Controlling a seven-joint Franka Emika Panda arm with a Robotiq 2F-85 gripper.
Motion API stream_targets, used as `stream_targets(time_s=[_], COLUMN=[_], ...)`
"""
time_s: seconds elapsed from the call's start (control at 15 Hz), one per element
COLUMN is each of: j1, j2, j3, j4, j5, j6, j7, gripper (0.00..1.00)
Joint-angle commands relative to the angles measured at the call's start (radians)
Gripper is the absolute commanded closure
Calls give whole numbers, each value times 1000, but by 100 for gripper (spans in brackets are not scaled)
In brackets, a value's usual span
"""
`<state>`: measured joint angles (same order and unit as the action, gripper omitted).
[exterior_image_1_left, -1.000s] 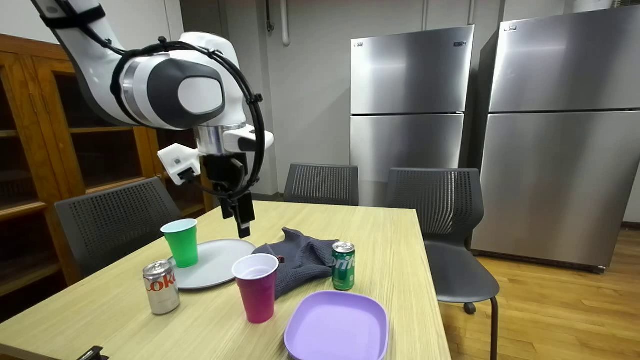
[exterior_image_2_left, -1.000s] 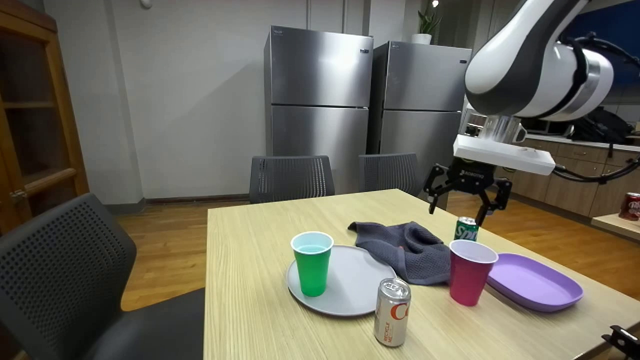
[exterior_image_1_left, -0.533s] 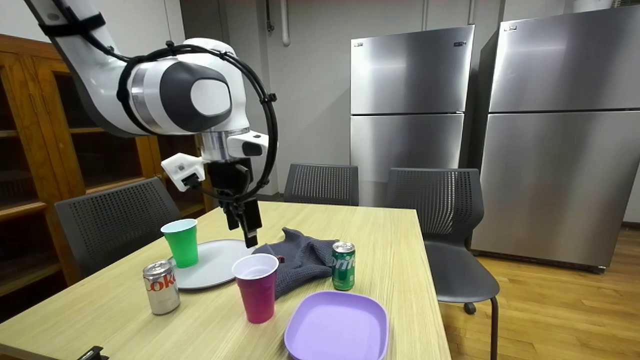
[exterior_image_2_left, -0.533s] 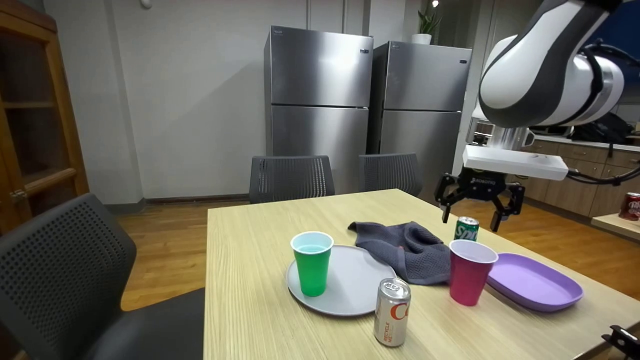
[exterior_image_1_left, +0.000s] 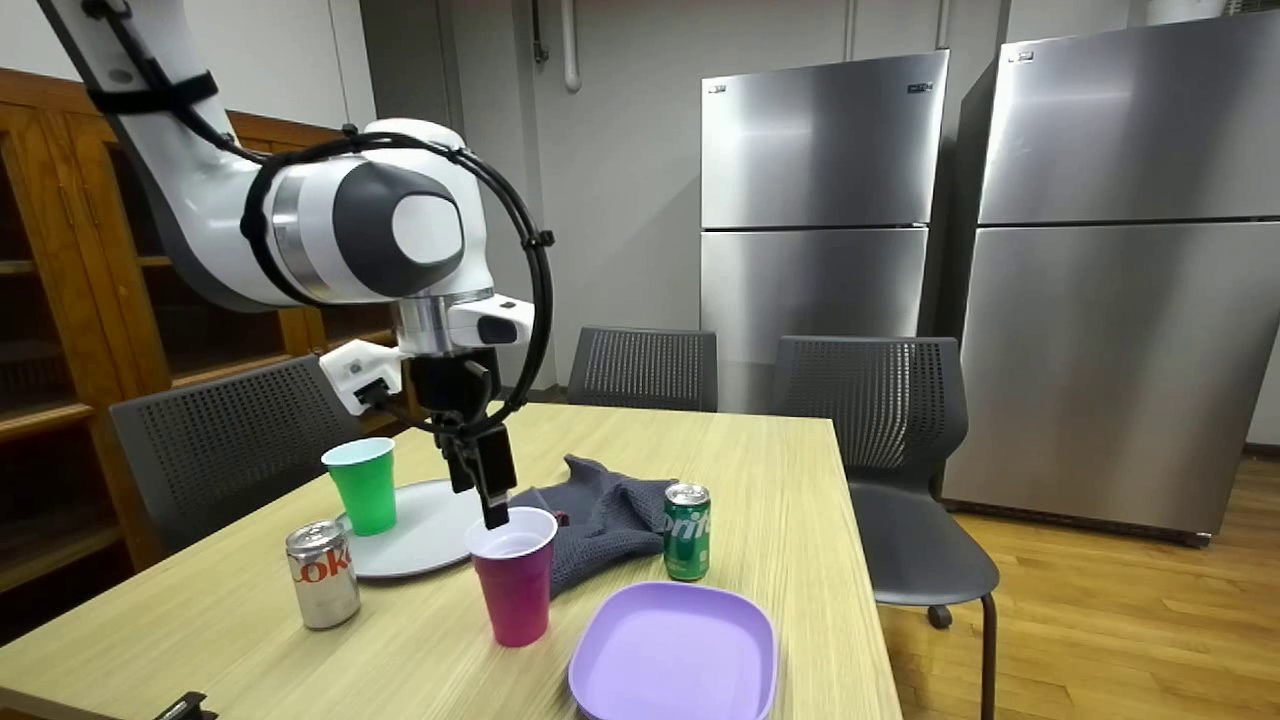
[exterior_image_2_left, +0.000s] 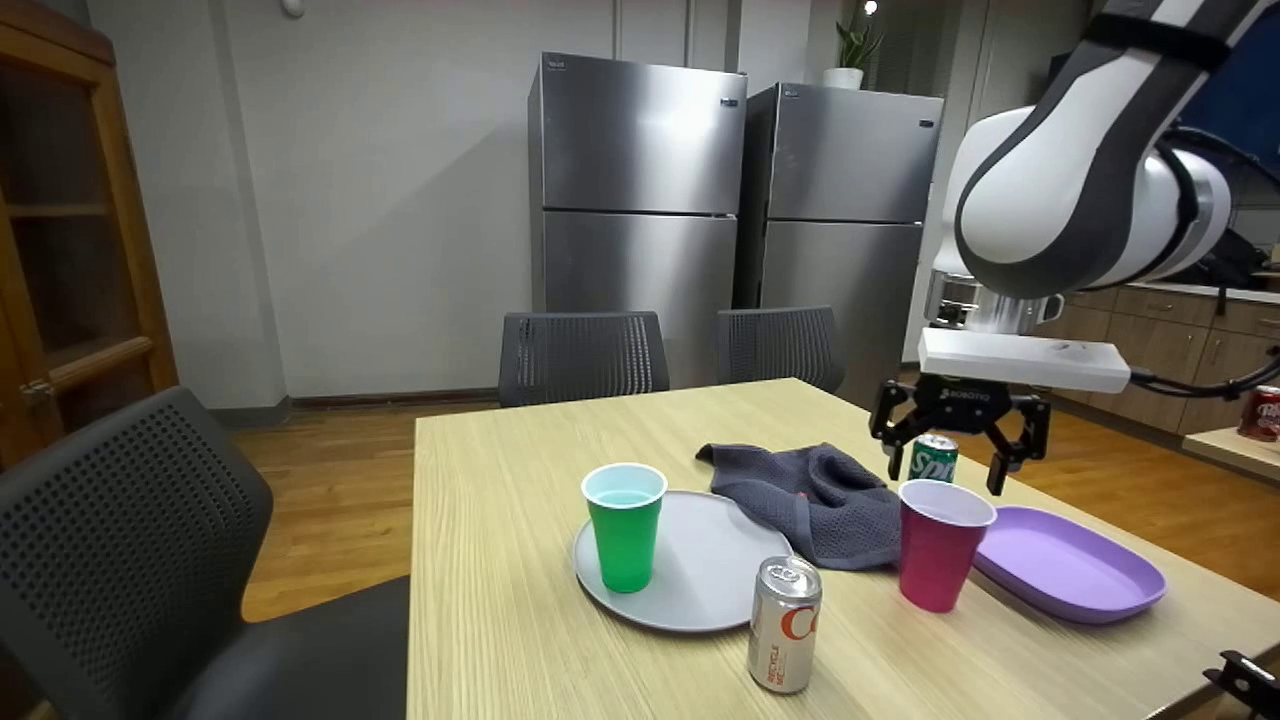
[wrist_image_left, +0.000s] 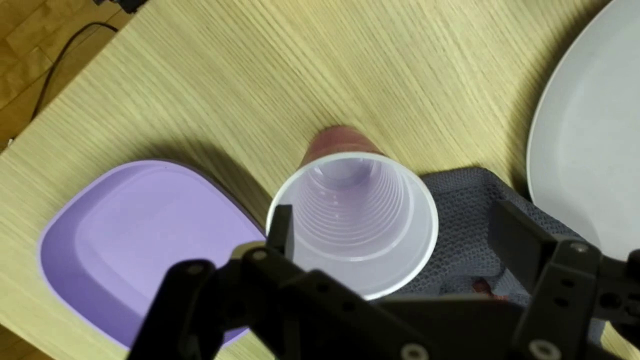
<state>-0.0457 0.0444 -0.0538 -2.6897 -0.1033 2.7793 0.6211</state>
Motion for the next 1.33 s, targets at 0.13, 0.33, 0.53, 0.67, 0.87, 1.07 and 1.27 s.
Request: stream_targets(time_s=[0.13,0.33,0.53,0.67,0.87,1.07,1.27], j1=[35,62,86,96,105,106,101], j2=[90,129,155,159,165,157,146], j3=[-24,-43,-61,-68,-72,-71,-66], j4=[40,62,84,96,109,114,119], j5=[-32,-28,-12,-7,1,15,32], j6=[30,37,36,35,32,26,20], j7=[61,63,51,46,39,24,9], gripper=[0,0,0,0,0,0,0])
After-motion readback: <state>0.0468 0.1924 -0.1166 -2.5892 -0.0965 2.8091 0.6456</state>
